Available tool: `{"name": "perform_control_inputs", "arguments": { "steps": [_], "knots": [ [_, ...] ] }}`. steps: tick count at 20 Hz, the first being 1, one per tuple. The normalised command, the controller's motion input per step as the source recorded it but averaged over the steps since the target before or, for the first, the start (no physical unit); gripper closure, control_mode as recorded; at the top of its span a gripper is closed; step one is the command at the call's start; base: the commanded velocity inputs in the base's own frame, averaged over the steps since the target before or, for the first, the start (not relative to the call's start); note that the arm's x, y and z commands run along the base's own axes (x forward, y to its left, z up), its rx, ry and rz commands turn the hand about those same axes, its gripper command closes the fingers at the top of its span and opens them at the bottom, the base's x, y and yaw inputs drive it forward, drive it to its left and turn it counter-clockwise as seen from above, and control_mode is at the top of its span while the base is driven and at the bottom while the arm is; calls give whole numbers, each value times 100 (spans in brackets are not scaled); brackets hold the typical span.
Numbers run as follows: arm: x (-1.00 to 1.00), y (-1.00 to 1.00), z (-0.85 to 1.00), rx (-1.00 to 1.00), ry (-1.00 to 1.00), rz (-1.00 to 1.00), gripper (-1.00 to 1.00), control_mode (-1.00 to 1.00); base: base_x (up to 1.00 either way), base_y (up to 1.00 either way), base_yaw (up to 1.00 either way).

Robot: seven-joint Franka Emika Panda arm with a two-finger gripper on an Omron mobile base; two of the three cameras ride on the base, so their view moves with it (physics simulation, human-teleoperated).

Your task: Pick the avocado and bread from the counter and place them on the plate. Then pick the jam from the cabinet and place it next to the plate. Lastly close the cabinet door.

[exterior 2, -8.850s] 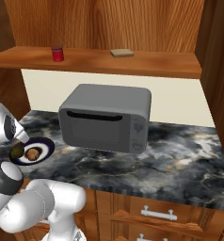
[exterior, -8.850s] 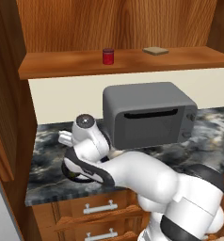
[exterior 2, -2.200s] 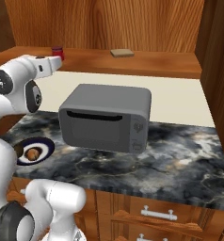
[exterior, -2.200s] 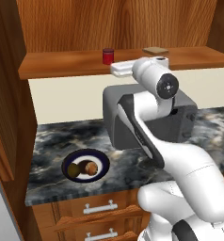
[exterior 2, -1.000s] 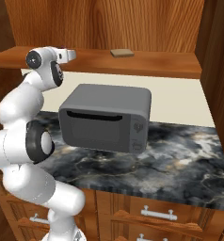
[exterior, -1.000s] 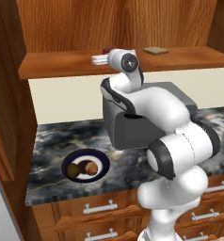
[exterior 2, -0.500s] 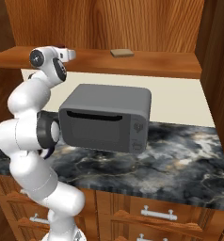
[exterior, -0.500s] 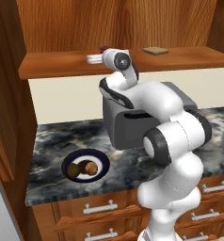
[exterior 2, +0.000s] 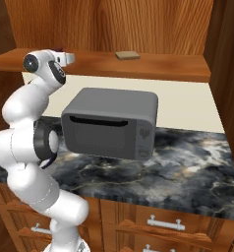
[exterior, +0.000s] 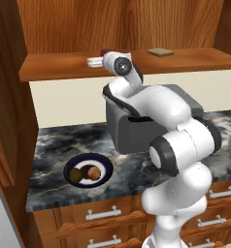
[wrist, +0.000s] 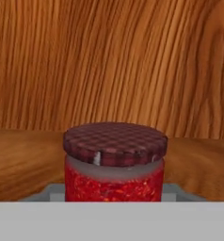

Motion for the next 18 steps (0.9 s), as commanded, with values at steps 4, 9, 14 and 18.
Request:
{"name": "perform_control_inputs", "arguments": {
  "steps": [4, 9, 14, 18],
  "knots": [
    [-100, -3, 15, 5, 0, 0, 100, -100, 0, 0, 0],
    [-100, -15, 29, 10, 0, -3, 100, -100, 0, 0, 0],
    [-100, -24, 17, 9, 1, -7, 100, -100, 0, 0, 0],
    [-100, -32, 2, 3, 4, -4, 100, -100, 0, 0, 0]
  ]
}}
